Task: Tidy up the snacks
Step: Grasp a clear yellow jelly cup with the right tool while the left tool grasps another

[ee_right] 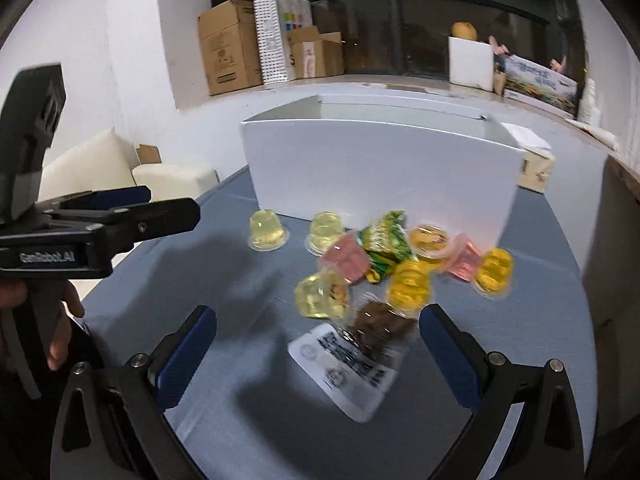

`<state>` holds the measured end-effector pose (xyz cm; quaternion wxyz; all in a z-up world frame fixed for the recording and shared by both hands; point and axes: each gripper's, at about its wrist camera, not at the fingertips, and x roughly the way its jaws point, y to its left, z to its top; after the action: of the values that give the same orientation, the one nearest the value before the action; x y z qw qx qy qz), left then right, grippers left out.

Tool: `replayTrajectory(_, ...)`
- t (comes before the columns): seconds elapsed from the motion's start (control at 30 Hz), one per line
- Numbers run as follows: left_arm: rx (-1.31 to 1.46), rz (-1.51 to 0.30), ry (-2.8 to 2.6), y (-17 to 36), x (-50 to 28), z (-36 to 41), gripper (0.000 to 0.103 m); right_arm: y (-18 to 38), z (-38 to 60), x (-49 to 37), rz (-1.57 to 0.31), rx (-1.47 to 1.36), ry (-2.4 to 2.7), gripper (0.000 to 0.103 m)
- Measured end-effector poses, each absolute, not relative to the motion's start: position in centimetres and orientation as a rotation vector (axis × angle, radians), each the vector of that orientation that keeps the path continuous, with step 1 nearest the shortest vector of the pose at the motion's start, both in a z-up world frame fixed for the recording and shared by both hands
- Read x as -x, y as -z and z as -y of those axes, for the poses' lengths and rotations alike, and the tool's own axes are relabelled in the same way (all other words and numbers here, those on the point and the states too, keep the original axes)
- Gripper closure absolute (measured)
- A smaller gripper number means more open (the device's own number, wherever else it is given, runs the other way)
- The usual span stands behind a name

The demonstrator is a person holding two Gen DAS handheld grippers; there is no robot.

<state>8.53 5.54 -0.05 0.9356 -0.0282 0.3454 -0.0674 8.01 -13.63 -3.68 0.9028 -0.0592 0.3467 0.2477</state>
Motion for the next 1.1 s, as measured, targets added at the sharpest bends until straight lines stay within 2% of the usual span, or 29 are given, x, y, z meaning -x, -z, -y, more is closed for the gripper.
replayTrajectory(0.13, 0.067, -0.702, 0.138, 0.0, -8.4, -5.9, 0.0, 4.5, 12.4, -9.4, -0.718, 0.152, -0.515, 0.0)
replayTrajectory(0.2, 0.066, -0.708, 0.137, 0.2, -8.6, -5.9, 0.0, 5.0, 12.0, -10.2, -0.729, 0.153, -0.504, 0.005)
replayTrajectory(0.27, 0.065, -0.714, 0.136, 0.3, -8.6, -5.9, 0.0, 5.6, 11.6, -11.0, -0.751, 0.183, -0.46, 0.022)
replayTrajectory(0.4, 0.072, -0.722, 0.139, 0.5, -8.7, -6.1, 0.0, 7.0, 10.9, -12.0, -0.795, 0.21, -0.465, 0.03)
replayTrajectory(0.43, 0.073, -0.72, 0.142, 0.5, -8.7, -6.1, 0.0, 7.2, 10.7, -12.1, -0.802, 0.221, -0.457, 0.035)
replayTrajectory(0.5, 0.069, -0.72, 0.142, 0.5, -8.7, -6.0, 0.0, 7.0, 10.7, -12.4, -0.806, 0.203, -0.469, 0.06)
replayTrajectory(0.8, 0.076, -0.744, 0.15, 1.0, -9.2, -6.1, 0.0, 6.6, 10.8, -11.8, -0.808, 0.168, -0.493, 0.062)
replayTrajectory(1.1, 0.02, -0.791, 0.119, 2.6, -12.3, -5.3, 0.0, 2.9, 16.0, -8.6, -0.724, 0.032, -0.4, 0.067)
